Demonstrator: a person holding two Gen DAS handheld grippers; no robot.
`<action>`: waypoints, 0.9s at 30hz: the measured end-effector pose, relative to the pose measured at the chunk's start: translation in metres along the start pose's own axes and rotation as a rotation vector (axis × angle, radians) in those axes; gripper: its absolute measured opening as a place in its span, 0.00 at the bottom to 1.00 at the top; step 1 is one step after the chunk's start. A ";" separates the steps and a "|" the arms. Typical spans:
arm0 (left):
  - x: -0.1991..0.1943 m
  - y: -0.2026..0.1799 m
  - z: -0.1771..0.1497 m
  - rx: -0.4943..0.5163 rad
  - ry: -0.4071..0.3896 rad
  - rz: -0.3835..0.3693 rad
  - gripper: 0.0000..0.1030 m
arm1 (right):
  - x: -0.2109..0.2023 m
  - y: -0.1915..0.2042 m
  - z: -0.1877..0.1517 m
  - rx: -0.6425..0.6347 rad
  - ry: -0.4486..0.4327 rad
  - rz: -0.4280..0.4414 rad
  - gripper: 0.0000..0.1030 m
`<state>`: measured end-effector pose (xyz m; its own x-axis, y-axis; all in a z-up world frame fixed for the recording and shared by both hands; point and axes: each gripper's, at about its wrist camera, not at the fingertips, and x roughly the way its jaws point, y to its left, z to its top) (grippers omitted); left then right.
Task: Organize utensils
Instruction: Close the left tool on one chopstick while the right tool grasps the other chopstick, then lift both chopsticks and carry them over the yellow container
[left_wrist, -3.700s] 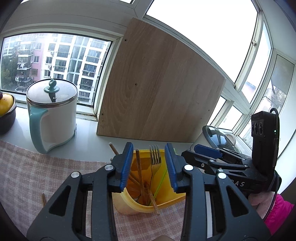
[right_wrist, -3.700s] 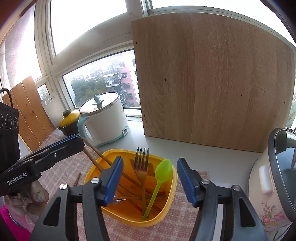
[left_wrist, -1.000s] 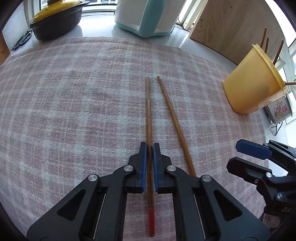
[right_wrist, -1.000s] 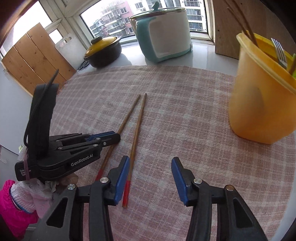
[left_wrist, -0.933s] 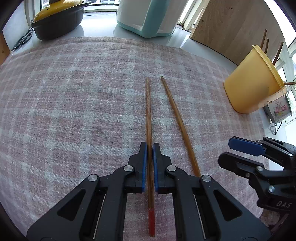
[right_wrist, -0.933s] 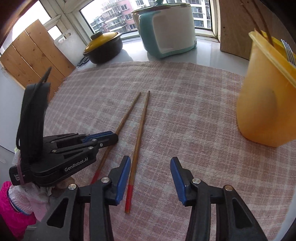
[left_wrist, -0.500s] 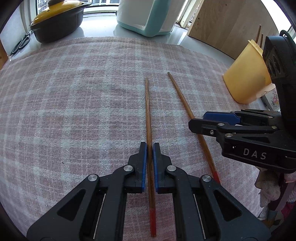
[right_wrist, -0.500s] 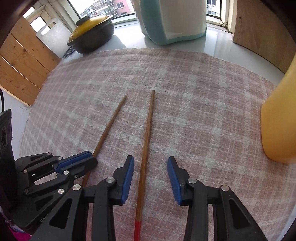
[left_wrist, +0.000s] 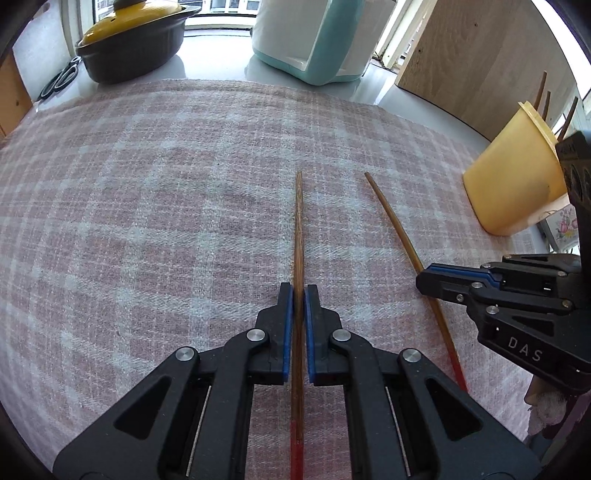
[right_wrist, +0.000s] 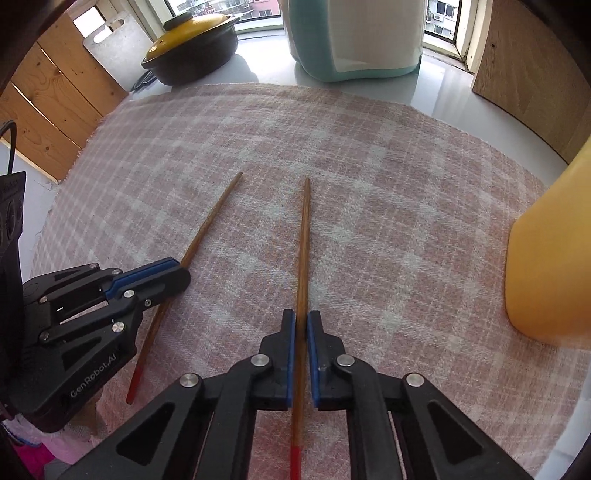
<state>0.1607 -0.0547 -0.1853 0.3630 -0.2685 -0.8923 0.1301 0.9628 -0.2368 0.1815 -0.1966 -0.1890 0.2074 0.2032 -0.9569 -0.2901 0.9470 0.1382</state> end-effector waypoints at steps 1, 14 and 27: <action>-0.002 0.001 -0.002 -0.019 -0.003 -0.008 0.04 | -0.002 -0.002 -0.003 0.002 -0.008 0.005 0.03; -0.058 -0.029 -0.026 -0.067 -0.156 -0.023 0.04 | -0.063 -0.013 -0.041 -0.043 -0.156 0.046 0.03; -0.110 -0.070 -0.030 -0.041 -0.286 -0.068 0.04 | -0.139 -0.030 -0.073 -0.061 -0.331 0.055 0.03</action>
<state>0.0846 -0.0913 -0.0823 0.6011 -0.3242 -0.7304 0.1274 0.9412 -0.3130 0.0926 -0.2711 -0.0788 0.4787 0.3330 -0.8124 -0.3627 0.9176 0.1625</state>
